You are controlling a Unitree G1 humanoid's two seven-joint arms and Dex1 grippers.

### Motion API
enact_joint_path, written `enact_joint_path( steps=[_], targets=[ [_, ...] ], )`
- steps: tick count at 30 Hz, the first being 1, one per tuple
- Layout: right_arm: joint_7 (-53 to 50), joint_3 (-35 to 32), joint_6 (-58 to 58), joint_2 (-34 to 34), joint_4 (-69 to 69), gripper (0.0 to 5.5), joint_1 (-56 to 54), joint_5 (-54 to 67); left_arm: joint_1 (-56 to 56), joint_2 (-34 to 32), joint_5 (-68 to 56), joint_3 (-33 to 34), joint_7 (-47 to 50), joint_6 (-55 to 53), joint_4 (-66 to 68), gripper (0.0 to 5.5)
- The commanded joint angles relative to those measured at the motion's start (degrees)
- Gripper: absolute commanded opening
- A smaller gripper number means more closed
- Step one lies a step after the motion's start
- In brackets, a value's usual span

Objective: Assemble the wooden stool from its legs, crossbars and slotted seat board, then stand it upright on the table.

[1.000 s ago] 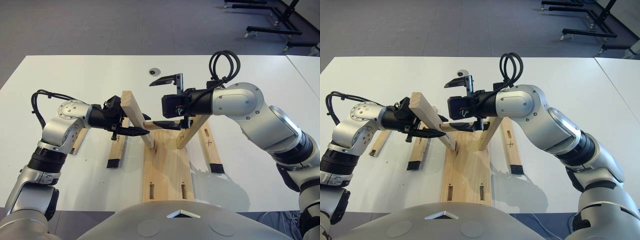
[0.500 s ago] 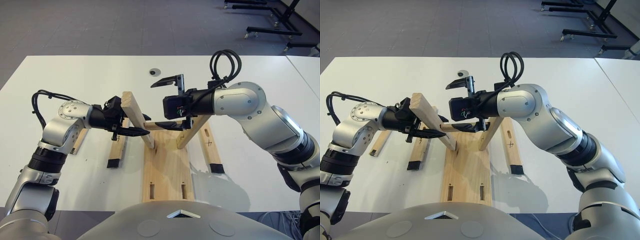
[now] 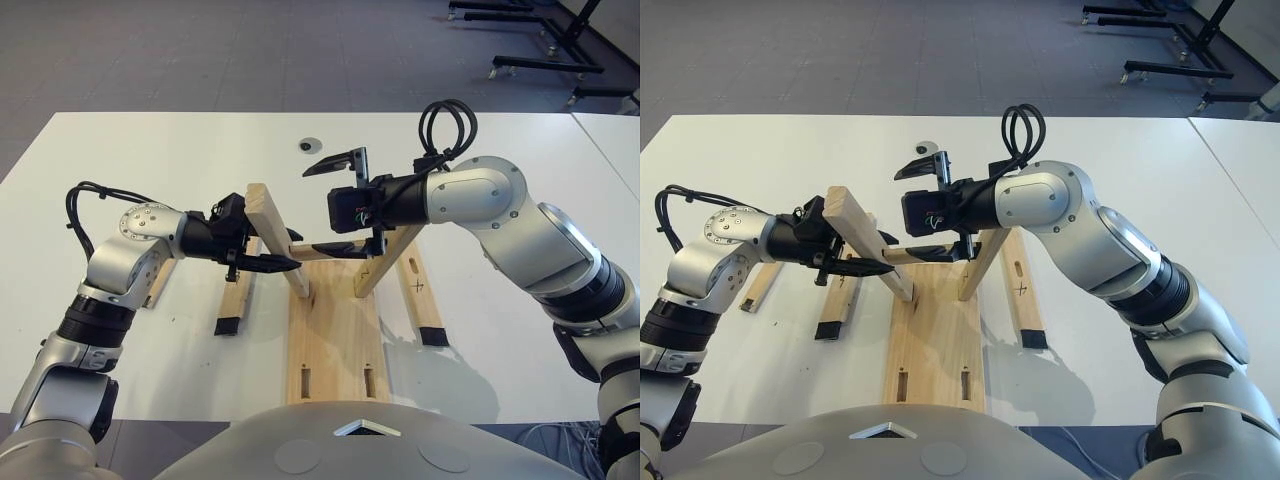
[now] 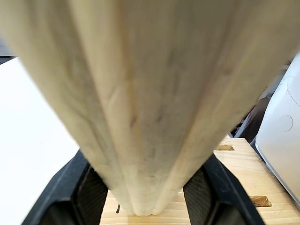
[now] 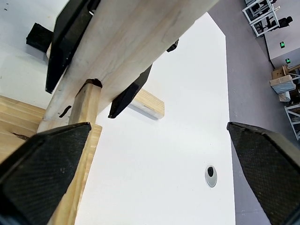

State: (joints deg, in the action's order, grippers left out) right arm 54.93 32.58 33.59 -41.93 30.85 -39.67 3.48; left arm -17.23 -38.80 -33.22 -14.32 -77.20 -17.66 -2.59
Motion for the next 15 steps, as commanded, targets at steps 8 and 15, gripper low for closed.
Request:
enact_joint_path(
  steps=[8, 15],
  targets=[
    [6.30, 9.03, 4.59, -2.47, -5.88, 5.36, 8.77, -0.06, 4.80, 3.23, 4.10, -4.44, 2.92, -1.54, -2.83, 2.02],
    [6.03, 8.77, 4.44, -2.71, -6.31, 5.36, 8.93, -0.07, 4.67, 2.76, 7.12, -7.16, 3.37, -1.64, -3.34, 2.02]
  ],
)
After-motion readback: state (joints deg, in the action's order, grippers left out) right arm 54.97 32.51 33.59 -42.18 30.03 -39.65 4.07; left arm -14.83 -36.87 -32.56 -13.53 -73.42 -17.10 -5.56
